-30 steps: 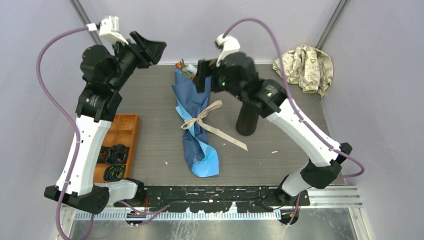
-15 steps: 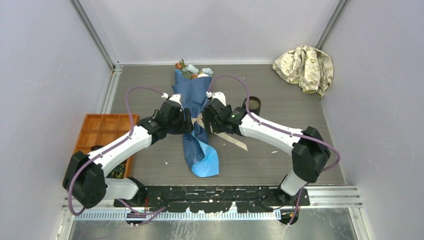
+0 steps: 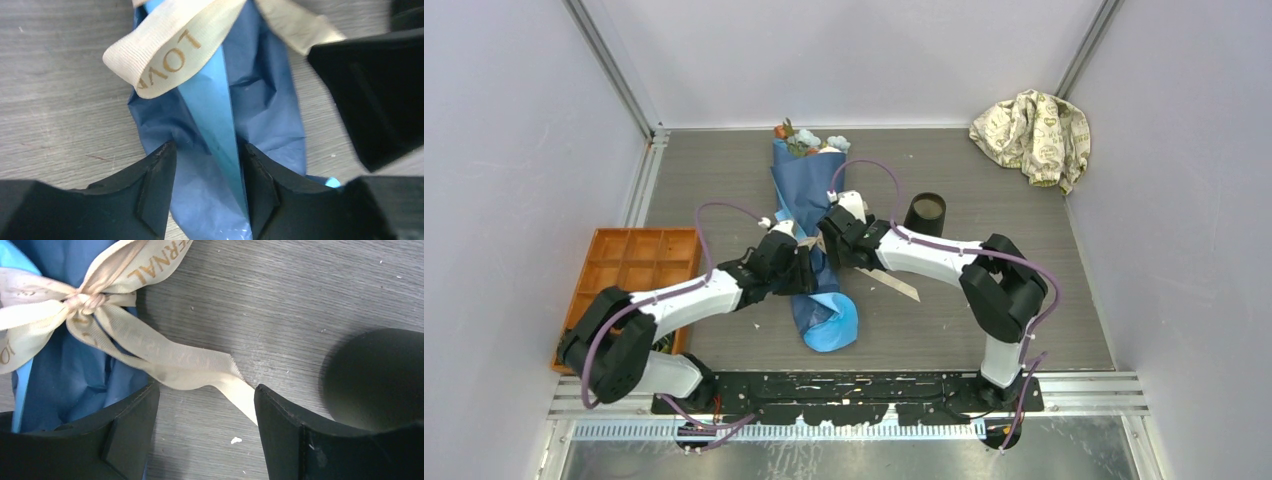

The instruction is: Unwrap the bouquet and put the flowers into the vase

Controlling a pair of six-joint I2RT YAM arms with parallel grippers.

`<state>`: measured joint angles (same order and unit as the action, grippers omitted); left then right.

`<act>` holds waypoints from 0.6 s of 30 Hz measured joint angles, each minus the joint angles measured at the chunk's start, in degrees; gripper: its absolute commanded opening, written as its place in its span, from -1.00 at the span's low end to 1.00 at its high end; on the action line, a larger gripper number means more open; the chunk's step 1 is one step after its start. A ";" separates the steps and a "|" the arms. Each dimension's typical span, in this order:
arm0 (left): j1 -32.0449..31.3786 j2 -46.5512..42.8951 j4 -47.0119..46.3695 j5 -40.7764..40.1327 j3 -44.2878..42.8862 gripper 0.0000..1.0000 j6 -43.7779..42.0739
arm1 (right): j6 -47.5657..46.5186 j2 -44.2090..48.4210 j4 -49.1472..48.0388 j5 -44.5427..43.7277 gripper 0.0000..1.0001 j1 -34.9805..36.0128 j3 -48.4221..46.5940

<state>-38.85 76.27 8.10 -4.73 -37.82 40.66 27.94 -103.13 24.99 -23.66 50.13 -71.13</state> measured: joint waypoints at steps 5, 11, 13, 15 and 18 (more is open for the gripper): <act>-0.59 4.26 -1.86 -0.37 2.38 -0.09 2.16 | -0.72 -1.79 -0.92 -1.01 0.31 -0.17 -1.11; -0.96 2.69 -5.31 -1.68 5.18 -0.10 4.28 | -1.05 -3.21 -2.73 -0.61 0.31 -0.74 -1.84; -1.03 2.34 -5.77 -1.92 5.62 -0.10 4.44 | -0.98 -3.56 -3.13 -0.02 0.33 -0.76 -1.84; -1.14 2.25 -5.95 -2.19 5.75 -0.10 4.46 | -0.81 -3.76 -3.72 0.63 0.35 -0.76 -1.81; -1.18 2.23 -5.95 -2.32 5.75 -0.11 4.46 | -0.52 -3.78 -4.85 1.46 0.35 -0.81 -1.36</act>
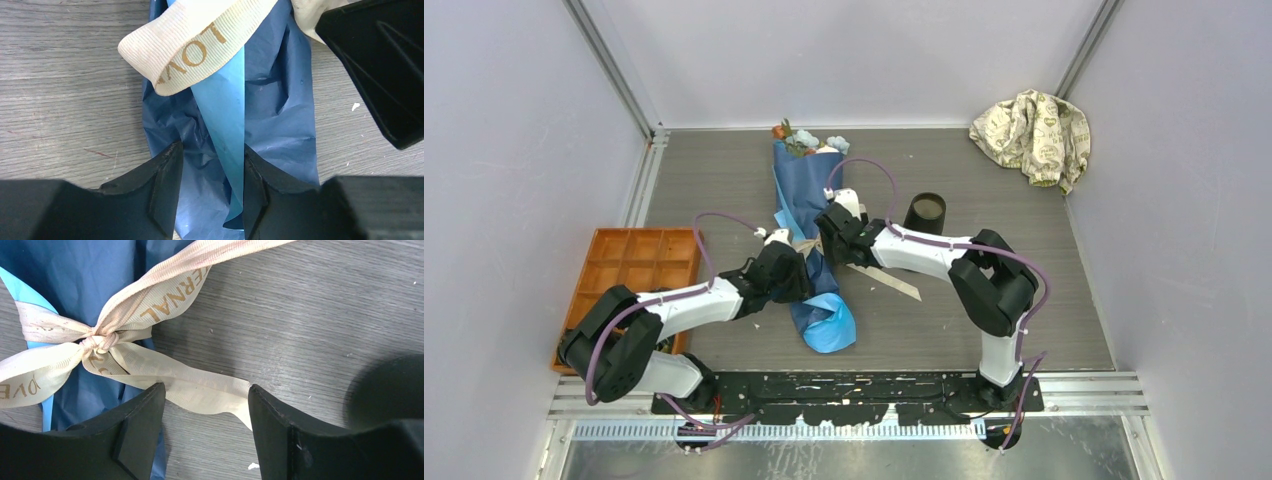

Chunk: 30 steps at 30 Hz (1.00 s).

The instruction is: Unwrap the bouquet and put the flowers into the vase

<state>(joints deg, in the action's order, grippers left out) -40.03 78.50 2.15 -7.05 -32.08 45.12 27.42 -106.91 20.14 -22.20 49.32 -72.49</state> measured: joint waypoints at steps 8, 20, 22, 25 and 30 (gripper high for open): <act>-0.04 0.00 -0.09 -0.15 0.09 -0.12 0.02 | 0.42 -1.62 -1.44 0.85 0.24 0.00 0.44; -0.11 0.02 -0.24 -0.46 0.20 -0.16 0.04 | 0.98 -3.39 -2.75 1.68 0.10 -0.09 0.48; -0.11 0.02 -0.31 -0.50 0.28 -0.16 0.07 | 1.25 -3.93 -3.08 2.08 0.07 -0.22 0.50; -0.11 0.02 -0.39 -0.55 0.33 -0.17 0.09 | 1.77 -4.72 -3.89 3.21 -0.08 -0.44 0.68; -0.11 0.02 -0.50 -0.70 0.39 -0.18 0.17 | 2.71 -4.87 -5.25 4.26 -0.40 -0.66 1.16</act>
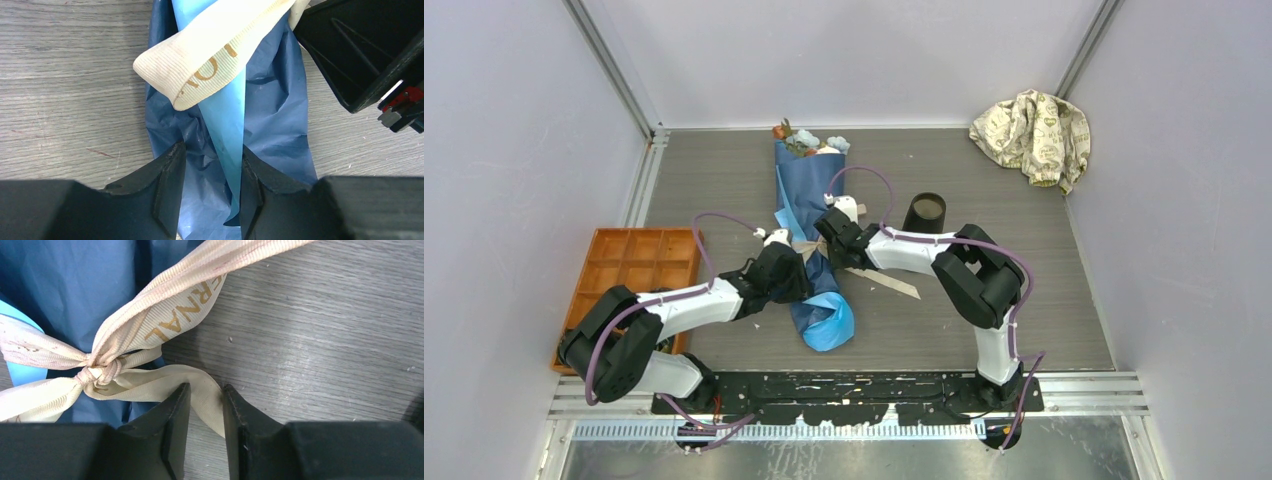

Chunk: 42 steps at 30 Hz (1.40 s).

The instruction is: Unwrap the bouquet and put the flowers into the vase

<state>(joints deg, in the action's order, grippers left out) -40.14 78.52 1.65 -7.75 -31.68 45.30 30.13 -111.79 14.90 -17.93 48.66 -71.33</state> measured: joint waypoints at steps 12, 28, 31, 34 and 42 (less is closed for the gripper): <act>0.00 0.61 -0.74 -0.22 0.00 -0.22 0.15 | 1.55 0.11 -1.33 0.37 -0.90 0.02 0.52; -0.26 2.89 -3.39 -0.15 -0.85 -0.27 0.81 | -1.31 17.46 10.10 -4.76 -0.79 0.02 -1.62; -0.39 3.04 -3.74 -0.20 -0.85 -0.28 0.79 | -1.38 17.40 11.08 -4.92 -0.79 0.02 -1.64; -0.42 3.04 -3.74 -0.22 -0.85 -0.28 0.81 | -1.36 17.29 11.82 -4.90 -0.80 0.02 -1.64; -0.42 3.02 -3.76 -0.26 -0.85 -0.28 0.81 | -2.19 17.46 13.33 -4.94 -0.96 0.02 -2.08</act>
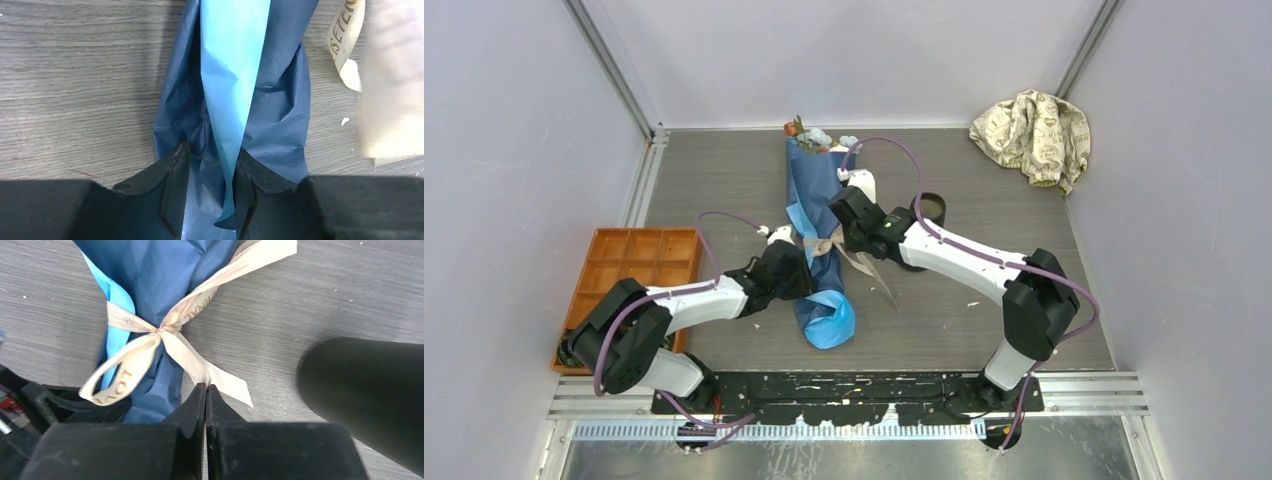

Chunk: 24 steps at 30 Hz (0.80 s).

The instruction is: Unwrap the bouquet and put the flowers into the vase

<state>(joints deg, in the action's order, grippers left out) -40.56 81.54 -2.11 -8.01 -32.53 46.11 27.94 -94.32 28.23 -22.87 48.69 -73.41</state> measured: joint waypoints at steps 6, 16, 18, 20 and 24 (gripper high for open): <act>-0.22 0.59 -0.94 -0.13 0.00 -0.29 0.17 | -3.82 4.96 4.20 -1.27 -0.98 0.00 -6.34; -0.33 2.84 -4.42 0.02 -0.37 -0.30 0.39 | -8.31 18.40 5.33 -3.78 -0.98 0.00 -17.55; -0.33 3.52 -5.07 0.02 -0.55 -0.30 0.44 | -8.96 19.91 5.31 -4.13 -0.98 0.00 -18.36; -0.33 4.13 -5.68 0.04 -0.70 -0.31 0.44 | -9.62 21.07 5.25 -4.31 -0.98 0.00 -18.75; -0.33 5.18 -6.97 0.07 -1.11 -0.32 0.46 | -10.51 23.41 4.68 -4.98 -0.98 0.00 -18.80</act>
<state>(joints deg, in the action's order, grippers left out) -40.88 86.72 -9.08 -7.94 -33.65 46.57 17.43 -70.91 32.91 -27.86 48.69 -92.20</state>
